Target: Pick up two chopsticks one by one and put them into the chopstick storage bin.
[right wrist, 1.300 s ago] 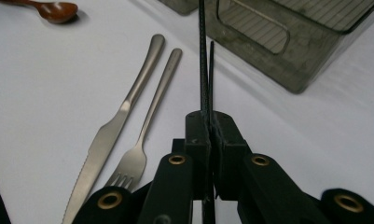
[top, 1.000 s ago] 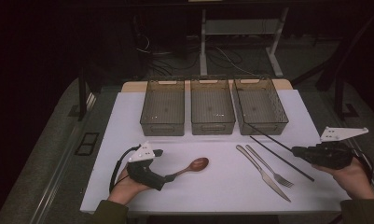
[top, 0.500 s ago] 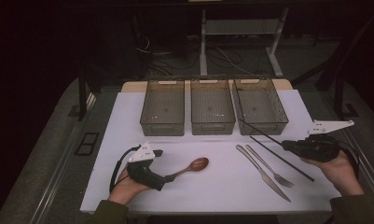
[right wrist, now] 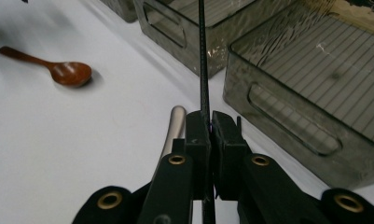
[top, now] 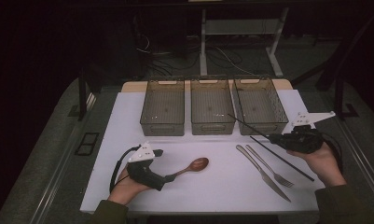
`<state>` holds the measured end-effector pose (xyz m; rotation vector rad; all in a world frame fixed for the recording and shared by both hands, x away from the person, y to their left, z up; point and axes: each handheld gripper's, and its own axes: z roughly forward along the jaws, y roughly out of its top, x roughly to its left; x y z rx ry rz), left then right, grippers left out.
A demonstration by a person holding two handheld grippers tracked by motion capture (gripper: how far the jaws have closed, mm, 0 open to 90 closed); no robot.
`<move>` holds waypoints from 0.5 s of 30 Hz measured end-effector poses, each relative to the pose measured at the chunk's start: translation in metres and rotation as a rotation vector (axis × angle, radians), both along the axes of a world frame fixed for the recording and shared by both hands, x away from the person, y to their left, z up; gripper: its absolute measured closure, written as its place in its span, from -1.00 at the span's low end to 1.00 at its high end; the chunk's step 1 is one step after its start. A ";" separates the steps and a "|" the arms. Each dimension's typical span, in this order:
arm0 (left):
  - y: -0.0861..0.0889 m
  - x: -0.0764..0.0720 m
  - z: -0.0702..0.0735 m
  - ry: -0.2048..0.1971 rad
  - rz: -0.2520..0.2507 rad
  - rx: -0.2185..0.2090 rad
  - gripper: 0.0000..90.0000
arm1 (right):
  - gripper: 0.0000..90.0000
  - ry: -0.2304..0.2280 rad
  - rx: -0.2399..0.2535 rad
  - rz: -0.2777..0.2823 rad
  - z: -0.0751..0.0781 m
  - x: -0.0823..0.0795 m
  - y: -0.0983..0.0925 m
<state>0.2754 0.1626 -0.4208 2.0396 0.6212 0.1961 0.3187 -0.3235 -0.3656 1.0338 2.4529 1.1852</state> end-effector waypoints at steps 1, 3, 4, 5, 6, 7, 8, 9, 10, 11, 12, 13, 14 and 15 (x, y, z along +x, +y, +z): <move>0.000 0.000 0.000 0.001 0.002 -0.001 -1.00 | 0.91 -0.002 0.004 -0.003 0.001 0.001 0.002; -0.001 0.000 0.000 -0.004 -0.005 0.005 -1.00 | 0.91 -0.004 0.008 -0.008 0.003 0.003 0.005; -0.001 0.000 0.000 -0.004 -0.005 0.005 -1.00 | 0.91 -0.004 0.008 -0.008 0.003 0.003 0.005; -0.002 0.000 0.000 -0.006 -0.004 0.004 -1.00 | 0.91 -0.010 0.005 -0.005 0.005 0.006 0.009; -0.002 0.000 0.000 -0.007 -0.006 0.007 -1.00 | 0.91 -0.007 0.008 -0.008 0.006 0.006 0.011; -0.002 -0.001 0.000 -0.001 -0.001 0.004 -1.00 | 0.91 -0.008 0.008 -0.009 0.007 0.008 0.013; -0.002 -0.001 0.000 -0.003 -0.001 0.004 -1.00 | 0.91 -0.010 0.005 -0.010 0.008 0.009 0.015; -0.002 -0.001 0.000 -0.003 0.000 0.006 -1.00 | 0.91 -0.011 0.004 -0.011 0.009 0.010 0.017; -0.002 -0.001 0.000 -0.005 0.001 0.003 -1.00 | 0.91 -0.012 0.005 -0.017 0.010 0.011 0.019; -0.002 0.000 0.000 -0.012 -0.005 0.010 -1.00 | 0.91 -0.009 0.004 -0.015 0.011 0.013 0.021; -0.002 0.000 0.000 -0.012 -0.005 0.009 -1.00 | 0.91 -0.012 0.006 -0.015 0.012 0.015 0.024; -0.002 0.000 0.000 -0.012 -0.005 0.009 -1.00 | 0.91 -0.011 0.008 -0.015 0.013 0.016 0.026; -0.002 0.000 0.000 -0.008 -0.002 0.004 -1.00 | 0.91 -0.008 0.005 -0.017 0.014 0.018 0.029; -0.002 0.000 0.000 -0.007 -0.002 0.005 -1.00 | 0.91 -0.008 0.007 -0.016 0.014 0.020 0.031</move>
